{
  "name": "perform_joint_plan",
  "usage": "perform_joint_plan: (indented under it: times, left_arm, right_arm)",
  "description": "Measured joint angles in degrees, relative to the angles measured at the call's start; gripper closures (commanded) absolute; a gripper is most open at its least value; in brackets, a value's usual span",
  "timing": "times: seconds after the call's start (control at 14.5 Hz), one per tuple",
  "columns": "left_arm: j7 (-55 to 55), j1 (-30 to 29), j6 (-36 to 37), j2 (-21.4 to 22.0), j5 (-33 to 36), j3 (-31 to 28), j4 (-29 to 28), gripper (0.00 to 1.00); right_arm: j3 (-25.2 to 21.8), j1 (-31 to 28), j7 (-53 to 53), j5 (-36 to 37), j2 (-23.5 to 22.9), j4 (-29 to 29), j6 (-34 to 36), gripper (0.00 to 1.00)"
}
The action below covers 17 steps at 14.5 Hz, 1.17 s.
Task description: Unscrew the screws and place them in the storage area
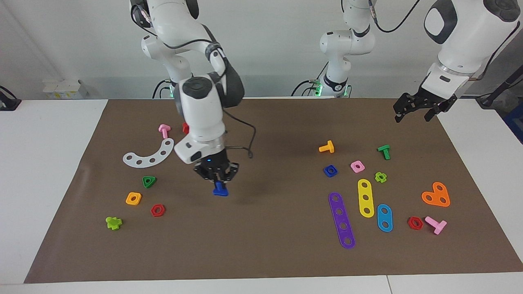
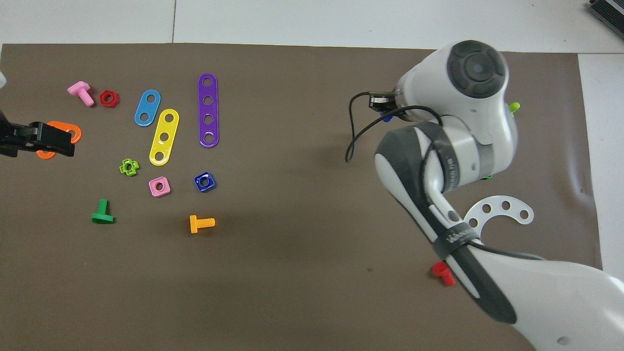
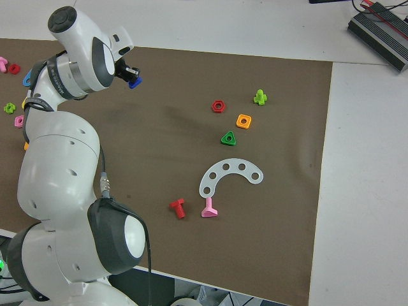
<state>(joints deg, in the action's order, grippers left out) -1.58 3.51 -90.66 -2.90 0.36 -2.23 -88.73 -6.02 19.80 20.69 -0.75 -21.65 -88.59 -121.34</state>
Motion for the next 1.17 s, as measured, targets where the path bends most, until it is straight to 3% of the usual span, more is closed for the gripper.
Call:
perform_joint_plan:
  times: [0.21,0.48,1.03,1.1,1.17]
  left_arm:
    - [0.0,0.0,-0.2,0.0,0.0,0.0,-0.1,0.0]
    - [0.0,0.0,-0.2,0.0,0.0,0.0,-0.1,0.0]
    - [0.0,0.0,-0.2,0.0,0.0,-0.4,-0.3,0.0]
    - [0.0,-0.1,-0.3,0.0,0.0,-0.5,-0.3,0.0]
    - [0.0,-0.1,-0.3,0.0,0.1,-0.6,-0.3,0.0]
  right_arm:
    - [0.0,-7.2,-11.5,-2.3,3.4,-10.5,-5.2,1.0]
    - [0.1,-11.2,-18.4,-4.2,5.6,-23.3,-14.6,1.0]
    - [0.2,-12.9,-23.2,-9.0,7.3,-29.8,-17.7,1.0]
    - [0.2,-12.9,-23.4,-9.0,7.3,-30.6,-18.8,0.57]
    - [0.2,-12.9,-23.8,-9.0,7.3,-31.3,-19.9,0.01]
